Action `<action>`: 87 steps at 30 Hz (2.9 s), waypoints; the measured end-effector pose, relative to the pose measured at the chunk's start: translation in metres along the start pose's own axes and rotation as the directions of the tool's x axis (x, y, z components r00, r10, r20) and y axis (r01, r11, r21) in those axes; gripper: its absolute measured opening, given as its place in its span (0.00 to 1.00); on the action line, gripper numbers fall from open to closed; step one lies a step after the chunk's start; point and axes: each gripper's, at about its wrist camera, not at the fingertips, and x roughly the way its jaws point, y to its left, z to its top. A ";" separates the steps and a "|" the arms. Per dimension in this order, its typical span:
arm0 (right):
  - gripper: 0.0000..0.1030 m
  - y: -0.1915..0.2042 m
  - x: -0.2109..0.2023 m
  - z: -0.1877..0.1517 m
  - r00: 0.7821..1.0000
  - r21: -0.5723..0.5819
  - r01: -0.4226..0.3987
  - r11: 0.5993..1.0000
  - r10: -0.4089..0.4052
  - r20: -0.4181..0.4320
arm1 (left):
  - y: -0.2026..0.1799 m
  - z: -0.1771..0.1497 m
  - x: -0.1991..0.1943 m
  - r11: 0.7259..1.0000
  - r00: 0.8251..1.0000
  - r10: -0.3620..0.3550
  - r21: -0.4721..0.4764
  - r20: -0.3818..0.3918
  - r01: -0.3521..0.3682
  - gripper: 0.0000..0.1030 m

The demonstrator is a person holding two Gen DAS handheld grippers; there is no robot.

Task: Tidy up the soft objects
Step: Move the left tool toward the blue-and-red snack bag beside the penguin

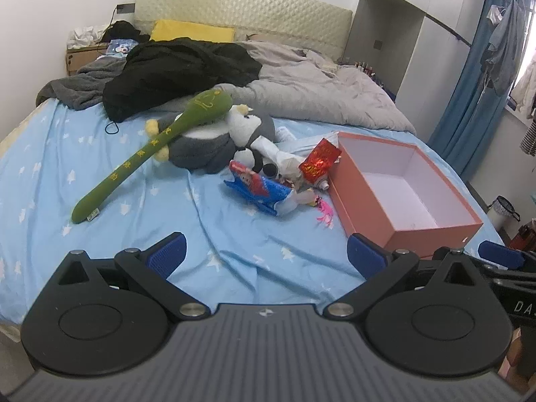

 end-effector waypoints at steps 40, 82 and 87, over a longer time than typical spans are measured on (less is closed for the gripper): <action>1.00 -0.003 0.030 -0.019 1.000 0.024 0.017 1.000 -0.016 -0.021 | 0.012 -0.007 0.025 1.000 1.000 -0.016 0.000 -0.005 0.016 1.00; 1.00 -0.018 0.080 -0.018 0.992 0.101 0.085 0.991 -0.075 -0.104 | 0.044 0.012 0.093 0.995 0.995 -0.078 -0.069 -0.061 0.074 1.00; 1.00 -0.018 0.091 -0.010 0.992 0.109 0.093 0.990 -0.083 -0.097 | 0.047 0.023 0.106 0.997 0.996 -0.067 -0.044 -0.059 0.064 1.00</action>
